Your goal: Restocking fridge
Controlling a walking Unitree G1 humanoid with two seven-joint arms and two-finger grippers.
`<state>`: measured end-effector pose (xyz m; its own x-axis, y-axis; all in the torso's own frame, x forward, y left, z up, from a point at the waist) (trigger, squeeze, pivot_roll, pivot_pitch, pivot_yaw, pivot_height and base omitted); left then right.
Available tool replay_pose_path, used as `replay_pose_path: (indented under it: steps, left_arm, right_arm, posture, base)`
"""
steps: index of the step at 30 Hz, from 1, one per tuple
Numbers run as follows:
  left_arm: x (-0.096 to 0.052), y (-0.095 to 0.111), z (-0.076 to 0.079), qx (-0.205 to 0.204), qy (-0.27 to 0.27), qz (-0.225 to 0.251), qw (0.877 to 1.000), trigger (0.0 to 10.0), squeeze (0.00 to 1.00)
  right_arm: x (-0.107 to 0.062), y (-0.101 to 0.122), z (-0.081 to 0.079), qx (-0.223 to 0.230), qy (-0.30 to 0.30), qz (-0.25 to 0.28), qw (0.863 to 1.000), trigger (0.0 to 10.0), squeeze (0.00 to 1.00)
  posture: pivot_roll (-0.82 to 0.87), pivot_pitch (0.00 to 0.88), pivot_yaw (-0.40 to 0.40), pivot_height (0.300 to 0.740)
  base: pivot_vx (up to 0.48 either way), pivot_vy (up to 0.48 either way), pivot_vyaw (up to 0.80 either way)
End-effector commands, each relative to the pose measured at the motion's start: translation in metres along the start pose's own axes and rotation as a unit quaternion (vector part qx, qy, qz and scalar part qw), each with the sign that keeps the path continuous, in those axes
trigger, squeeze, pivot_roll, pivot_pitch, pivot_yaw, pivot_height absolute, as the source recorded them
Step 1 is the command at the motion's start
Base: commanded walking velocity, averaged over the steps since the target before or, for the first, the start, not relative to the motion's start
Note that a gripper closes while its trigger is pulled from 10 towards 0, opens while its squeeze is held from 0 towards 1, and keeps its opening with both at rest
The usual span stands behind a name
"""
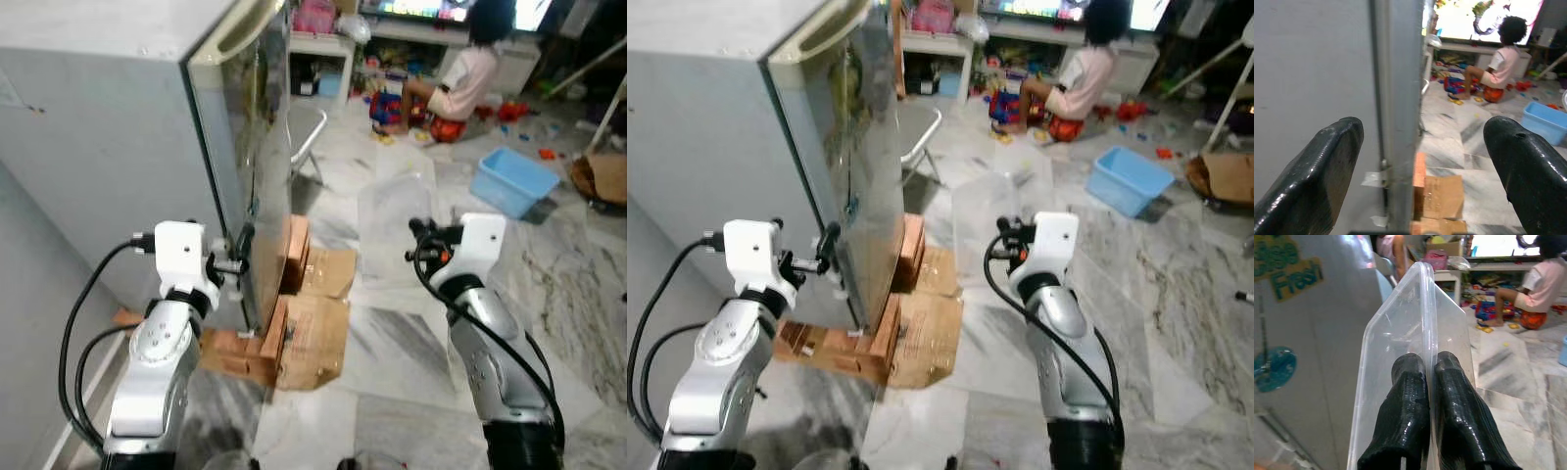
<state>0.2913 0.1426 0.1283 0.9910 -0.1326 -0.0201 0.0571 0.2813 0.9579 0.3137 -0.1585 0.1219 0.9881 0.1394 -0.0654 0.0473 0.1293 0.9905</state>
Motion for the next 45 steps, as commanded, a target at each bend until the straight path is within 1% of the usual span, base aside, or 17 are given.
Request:
replay_pose_path:
  steps: [1,6,7,8,10,11,13,16,22,27,28,30,31,33,37,41,45]
  left_arm:
    - [0.001,0.003,-0.002,0.003,0.009,0.006,1.0,10.0,0.0]
    - [0.003,0.004,-0.007,0.007,0.029,0.005,1.0,10.0,0.0]
    - [0.005,0.004,-0.008,0.018,0.036,0.001,0.999,10.0,0.0]
    - [0.005,0.004,-0.008,0.018,0.036,0.001,0.999,10.0,0.0]
    - [0.011,0.01,-0.008,0.01,0.047,-0.001,0.999,10.0,0.0]
    - [0.017,0.019,-0.007,-0.006,0.056,0.007,0.998,10.0,0.0]
    - [0.02,0.024,-0.007,-0.011,0.06,0.01,0.998,10.0,0.0]
    - [0.02,0.023,-0.008,-0.014,0.067,0.004,0.998,10.0,0.0]
    - [0.023,0.023,-0.005,-0.001,0.068,-0.002,0.998,10.0,0.0]
    - [0.027,0.029,-0.003,-0.013,0.063,0.01,0.998,10.0,0.0]
    - [0.028,0.031,0.0,-0.017,0.054,0.012,0.998,10.0,0.0]
    - [0.027,0.031,0.006,-0.022,0.04,0.016,0.999,10.0,0.0]
    - [0.024,0.027,0.007,-0.019,0.037,0.014,0.999,10.0,0.0]
    - [0.023,0.025,0.007,-0.016,0.037,0.012,0.999,10.0,0.0]
    - [0.017,0.017,0.002,-0.002,0.024,0.007,1.0,10.0,0.0]
    - [0.014,0.012,-0.006,-0.019,0.03,-0.001,0.999,10.0,0.0]
    - [0.012,0.009,-0.006,-0.022,0.03,-0.004,0.999,10.0,0.0]
  right_arm:
    - [0.001,0.009,0.002,-0.006,-0.002,0.014,1.0,10.0,0.0]
    - [0.002,0.01,0.001,-0.006,-0.002,0.014,1.0,10.0,0.0]
    - [0.003,0.01,0.001,-0.006,-0.002,0.015,1.0,10.0,0.0]
    - [0.003,0.01,0.001,-0.006,-0.002,0.015,1.0,10.0,0.0]
    - [0.005,0.013,0.0,-0.004,-0.002,0.018,1.0,10.0,0.0]
    - [0.005,0.013,-0.001,-0.003,-0.002,0.019,1.0,10.0,0.0]
    - [0.004,0.011,0.0,-0.003,-0.001,0.017,1.0,10.0,0.0]
    - [0.002,0.009,-0.001,-0.004,-0.001,0.014,1.0,10.0,0.0]
    - [0.003,0.011,0.0,-0.002,-0.005,0.016,1.0,10.0,0.0]
    - [0.003,0.01,-0.002,-0.002,-0.003,0.015,1.0,10.0,0.0]
    - [0.003,0.01,-0.003,-0.002,-0.002,0.014,1.0,10.0,0.0]
    - [0.002,0.01,-0.002,-0.003,-0.001,0.013,1.0,10.0,0.0]
    - [0.001,0.008,-0.002,-0.004,-0.001,0.011,1.0,10.0,0.0]
    - [0.001,0.008,-0.001,-0.005,-0.001,0.01,1.0,10.0,0.0]
    - [0.001,0.008,-0.001,-0.004,-0.004,0.01,1.0,10.0,0.0]
    - [0.002,0.01,-0.004,-0.005,-0.001,0.013,1.0,10.0,0.0]
    - [-0.002,0.006,-0.002,-0.006,-0.002,0.005,1.0,10.0,0.0]
  posture:
    - [0.0,0.0,-0.029,0.74]
    - [0.01,0.0,-0.023,0.74]
    - [0.01,0.0,-0.022,0.74]
    - [0.01,0.0,-0.022,0.74]
    - [0.01,0.0,-0.018,0.74]
    - [0.01,0.0,-0.018,0.74]
    - [0.01,0.0,-0.019,0.74]
    - [0.01,0.0,-0.016,0.74]
    - [0.0,0.0,-0.008,0.74]
    - [0.0,0.0,-0.008,0.74]
    - [0.0,0.0,-0.011,0.74]
    - [0.0,0.0,-0.014,0.74]
    - [0.0,0.0,-0.016,0.74]
    - [0.0,0.0,-0.017,0.74]
    - [0.0,0.0,-0.016,0.74]
    - [0.0,0.0,-0.018,0.74]
    - [0.0,0.0,-0.021,0.74]
  base:
    - [0.0,0.0,0.0]
    - [0.0,0.0,0.0]
    - [0.0,0.0,0.0]
    - [0.0,0.0,0.0]
    - [0.0,0.0,0.0]
    - [0.0,0.0,0.0]
    - [0.0,0.0,0.0]
    - [0.0,0.0,0.0]
    - [0.0,0.0,0.0]
    - [0.0,0.0,0.0]
    - [0.0,0.0,0.0]
    - [0.0,0.0,0.0]
    - [0.0,0.0,0.0]
    - [0.0,0.0,0.0]
    - [0.0,0.0,0.0]
    - [0.0,0.0,-0.24]
    - [0.0,0.0,-0.51]
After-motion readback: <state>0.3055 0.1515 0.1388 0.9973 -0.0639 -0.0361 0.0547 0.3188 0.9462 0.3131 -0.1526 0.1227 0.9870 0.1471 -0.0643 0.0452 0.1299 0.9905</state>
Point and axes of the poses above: a point about 5 cm out from each wrist's last joint towards the gripper, its own x axis pointing out of the wrist towards the gripper, its own y axis along the axis of the wrist's last joint, z = x × y, the point moved 3 cm from there along x, pointing out of the wrist towards the gripper, and after that the axes turned 15 degrees about -x, right-handed, at the moved point
